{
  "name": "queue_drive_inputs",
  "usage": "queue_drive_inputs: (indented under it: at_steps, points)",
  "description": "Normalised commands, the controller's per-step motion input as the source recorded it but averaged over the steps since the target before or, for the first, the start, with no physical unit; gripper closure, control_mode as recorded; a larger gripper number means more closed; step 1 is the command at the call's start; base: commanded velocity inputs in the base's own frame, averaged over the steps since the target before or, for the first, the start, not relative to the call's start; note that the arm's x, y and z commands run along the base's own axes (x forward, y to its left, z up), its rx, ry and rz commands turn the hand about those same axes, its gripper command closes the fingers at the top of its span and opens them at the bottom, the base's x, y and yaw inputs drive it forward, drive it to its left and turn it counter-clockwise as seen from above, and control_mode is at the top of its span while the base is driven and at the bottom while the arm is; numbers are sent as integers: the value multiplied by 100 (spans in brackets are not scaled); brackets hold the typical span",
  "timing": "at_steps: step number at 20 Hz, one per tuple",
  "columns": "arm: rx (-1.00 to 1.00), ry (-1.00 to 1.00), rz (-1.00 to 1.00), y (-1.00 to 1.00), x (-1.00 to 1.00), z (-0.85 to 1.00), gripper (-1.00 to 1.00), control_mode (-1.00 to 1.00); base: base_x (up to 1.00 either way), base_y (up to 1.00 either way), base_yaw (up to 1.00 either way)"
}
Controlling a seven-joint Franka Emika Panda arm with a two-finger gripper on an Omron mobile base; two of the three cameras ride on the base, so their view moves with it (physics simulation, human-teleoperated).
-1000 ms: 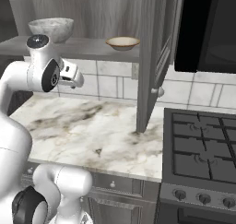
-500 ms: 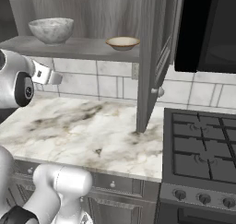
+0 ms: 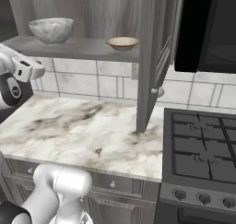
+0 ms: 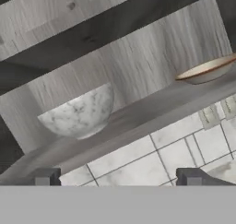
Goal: Take the smaller bowl and place it next to the appetizer plate on the dining counter , and place the larger bowl next to the plate with cooked food.
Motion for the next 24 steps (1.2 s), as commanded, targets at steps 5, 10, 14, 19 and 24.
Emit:
queue_drive_inputs:
  at_steps: [5, 10, 14, 19, 24]
  points:
    - [19, -14, 0, 14, 0, 63, -100, -100, 0, 0, 0]
    - [15, -2, 4, 1, 0, 42, -100, -100, 0, 0, 0]
    - [12, 2, 10, 0, 0, 27, -100, -100, 0, 0, 0]
    - [15, 12, 12, 0, -1, 9, -100, -100, 0, 0, 0]
    - [8, 16, 12, -2, 0, 1, -100, -100, 0, 0, 0]
